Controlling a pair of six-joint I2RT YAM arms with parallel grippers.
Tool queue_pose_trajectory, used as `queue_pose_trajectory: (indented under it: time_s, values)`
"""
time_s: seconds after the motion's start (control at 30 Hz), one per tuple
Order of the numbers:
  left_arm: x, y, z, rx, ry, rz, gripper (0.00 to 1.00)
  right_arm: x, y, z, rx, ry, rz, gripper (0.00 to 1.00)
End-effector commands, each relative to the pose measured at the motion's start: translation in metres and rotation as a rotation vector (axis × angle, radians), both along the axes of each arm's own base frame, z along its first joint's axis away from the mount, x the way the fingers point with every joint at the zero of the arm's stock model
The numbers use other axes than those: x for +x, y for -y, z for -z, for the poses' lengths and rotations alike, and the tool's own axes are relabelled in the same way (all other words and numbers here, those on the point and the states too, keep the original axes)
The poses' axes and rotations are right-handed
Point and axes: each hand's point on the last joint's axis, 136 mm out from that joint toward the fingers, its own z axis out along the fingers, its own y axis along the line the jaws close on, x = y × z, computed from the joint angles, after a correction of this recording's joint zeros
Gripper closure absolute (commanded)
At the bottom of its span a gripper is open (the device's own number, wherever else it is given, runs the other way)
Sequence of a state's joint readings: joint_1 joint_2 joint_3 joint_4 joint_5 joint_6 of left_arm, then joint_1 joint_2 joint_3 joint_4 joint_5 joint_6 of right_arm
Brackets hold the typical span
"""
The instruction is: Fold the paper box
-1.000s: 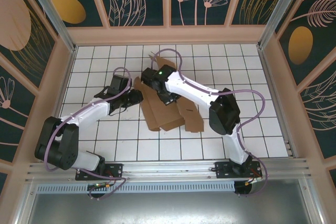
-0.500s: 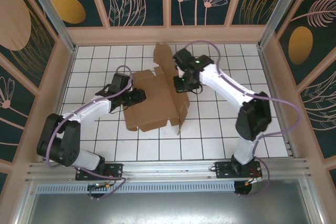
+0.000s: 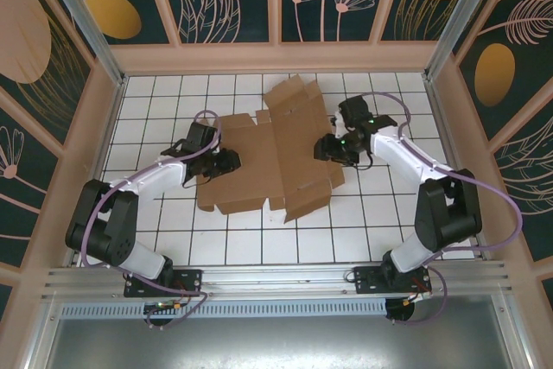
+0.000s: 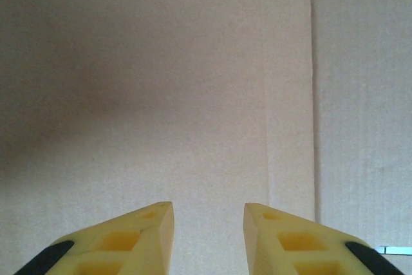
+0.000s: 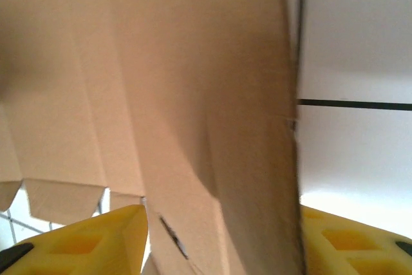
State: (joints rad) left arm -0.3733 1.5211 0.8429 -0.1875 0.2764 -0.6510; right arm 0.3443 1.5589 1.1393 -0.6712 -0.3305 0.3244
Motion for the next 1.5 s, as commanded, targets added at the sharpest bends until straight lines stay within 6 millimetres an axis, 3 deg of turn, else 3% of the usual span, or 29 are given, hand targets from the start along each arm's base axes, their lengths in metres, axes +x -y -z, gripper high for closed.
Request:
queue_pose_trajectory:
  time_s: [0.0, 0.13, 0.27, 0.4, 0.57, 0.67, 0.77, 1.03, 1.27, 1.47]
  values:
    - [0.008, -0.003, -0.017, 0.029, 0.049, 0.002, 0.66, 0.0, 0.011, 0.007, 0.001, 0.016, 0.035, 0.43]
    - [0.012, -0.002, -0.029, 0.002, 0.09, -0.022, 0.65, -0.015, 0.011, 0.033, 0.013, -0.056, 0.052, 0.43]
    - [0.011, 0.006, -0.027, -0.027, 0.081, -0.001, 0.65, -0.029, 0.016, 0.054, 0.001, -0.106, 0.073, 0.42]
    - [0.009, 0.015, -0.018, -0.04, 0.054, 0.027, 0.65, -0.024, 0.037, 0.05, -0.084, -0.055, 0.127, 0.41]
    - [0.009, 0.023, -0.008, -0.054, 0.037, 0.047, 0.65, -0.013, 0.053, 0.043, -0.045, -0.044, 0.194, 0.38]
    - [0.012, 0.027, 0.002, -0.06, 0.013, 0.057, 0.67, -0.006, 0.049, 0.044, 0.048, -0.041, 0.193, 0.37]
    - [0.011, 0.026, 0.019, -0.031, -0.023, 0.062, 0.71, 0.002, 0.049, 0.05, 0.079, -0.035, 0.191, 0.24]
    - [-0.005, 0.019, 0.061, 0.016, -0.12, 0.07, 0.87, 0.017, 0.044, 0.075, 0.151, -0.082, 0.138, 0.23]
    - [-0.013, 0.01, 0.07, 0.049, -0.14, 0.069, 0.91, 0.014, 0.034, 0.094, 0.219, -0.158, 0.113, 0.23]
    - [-0.018, 0.01, 0.077, 0.029, -0.165, 0.076, 0.93, 0.003, 0.002, 0.078, 0.41, -0.186, 0.024, 0.23]
